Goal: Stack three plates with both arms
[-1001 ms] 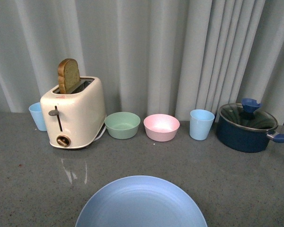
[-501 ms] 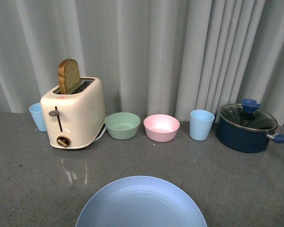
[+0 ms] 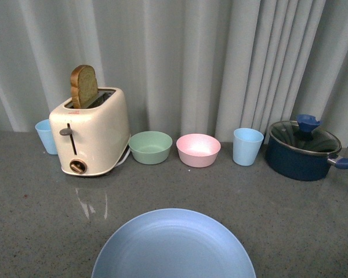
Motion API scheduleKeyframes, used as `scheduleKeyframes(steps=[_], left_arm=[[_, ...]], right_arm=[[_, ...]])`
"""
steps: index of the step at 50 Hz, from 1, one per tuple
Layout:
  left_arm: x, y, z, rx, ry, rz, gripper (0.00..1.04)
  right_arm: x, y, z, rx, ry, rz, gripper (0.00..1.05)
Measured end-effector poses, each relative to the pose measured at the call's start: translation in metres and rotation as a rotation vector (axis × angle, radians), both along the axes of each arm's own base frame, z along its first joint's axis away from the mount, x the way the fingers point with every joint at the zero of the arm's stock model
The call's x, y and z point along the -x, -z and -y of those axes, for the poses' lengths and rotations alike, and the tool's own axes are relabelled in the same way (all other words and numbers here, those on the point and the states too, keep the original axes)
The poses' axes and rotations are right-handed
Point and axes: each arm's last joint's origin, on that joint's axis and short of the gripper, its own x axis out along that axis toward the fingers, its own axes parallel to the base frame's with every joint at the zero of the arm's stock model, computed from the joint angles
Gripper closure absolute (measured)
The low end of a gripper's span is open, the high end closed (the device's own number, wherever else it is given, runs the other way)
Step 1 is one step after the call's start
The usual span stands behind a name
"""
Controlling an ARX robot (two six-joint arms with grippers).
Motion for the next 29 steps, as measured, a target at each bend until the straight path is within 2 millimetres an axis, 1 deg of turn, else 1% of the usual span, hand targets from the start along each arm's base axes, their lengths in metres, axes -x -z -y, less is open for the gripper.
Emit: scheduleKeyframes(steps=[2,8,10,11,14,29], left_arm=[[0.0000,0.0000,0.0000,0.000,0.000,0.000,0.07],[0.0000,0.0000,0.0000,0.000,0.000,0.000,0.07],[0.0000,0.0000,0.0000,0.000,0.000,0.000,0.07],[0.0000,0.0000,0.0000,0.000,0.000,0.000,0.07],[0.0000,0.0000,0.0000,0.000,0.000,0.000,0.07],[0.0000,0.0000,0.0000,0.000,0.000,0.000,0.07]], right_arm=[[0.0000,0.0000,0.0000,0.000,0.000,0.000,0.32],[0.0000,0.0000,0.0000,0.000,0.000,0.000,0.11],[0.0000,0.0000,0.0000,0.000,0.000,0.000,0.06],[0.0000,0.0000,0.0000,-0.001,0.000,0.000,0.05],[0.0000,0.0000,0.0000,0.000,0.000,0.000,0.08],[0.0000,0.0000,0.0000,0.000,0.000,0.000,0.07]])
